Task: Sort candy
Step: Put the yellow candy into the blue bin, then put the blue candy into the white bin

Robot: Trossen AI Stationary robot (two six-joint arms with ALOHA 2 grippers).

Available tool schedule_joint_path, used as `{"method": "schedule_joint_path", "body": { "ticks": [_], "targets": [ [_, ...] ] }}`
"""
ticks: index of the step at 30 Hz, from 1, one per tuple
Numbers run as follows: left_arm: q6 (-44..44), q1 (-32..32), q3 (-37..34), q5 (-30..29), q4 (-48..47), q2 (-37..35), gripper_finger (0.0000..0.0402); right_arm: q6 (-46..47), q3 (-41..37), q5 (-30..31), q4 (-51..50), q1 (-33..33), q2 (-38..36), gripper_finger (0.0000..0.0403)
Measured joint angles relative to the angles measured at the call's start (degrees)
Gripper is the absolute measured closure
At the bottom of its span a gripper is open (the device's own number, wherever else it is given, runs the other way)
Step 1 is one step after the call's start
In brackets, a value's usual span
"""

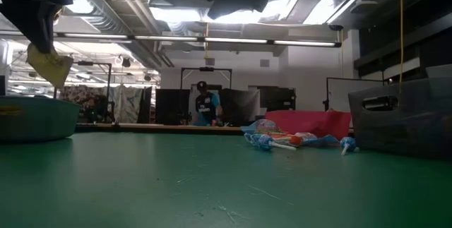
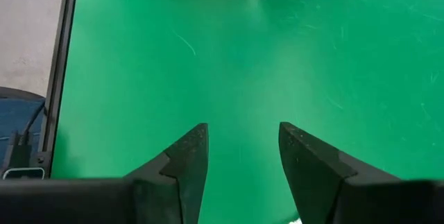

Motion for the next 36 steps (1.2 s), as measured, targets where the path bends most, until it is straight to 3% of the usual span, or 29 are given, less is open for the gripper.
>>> {"method": "schedule_joint_path", "body": {
  "ticks": [17,27,36],
  "targets": [
    [-2.74,0.00,0.00,-0.52,1.69,0.06,0.0269,2.62,-0.02,0.00,-3.09,0.00,0.00,0.0228],
    [-3.00,0.00,0.00,-0.52,5.87,0.06,0.0260,11.48,-3.58,1.47,-8.06,0.00,-0.02,0.0228],
    [-2.99,0.00,0.00,-0.52,6.19,0.06,0.0260,11.98,-11.23,6.05,-8.04,-0.12,-0.02,0.0228]
  ]
}}
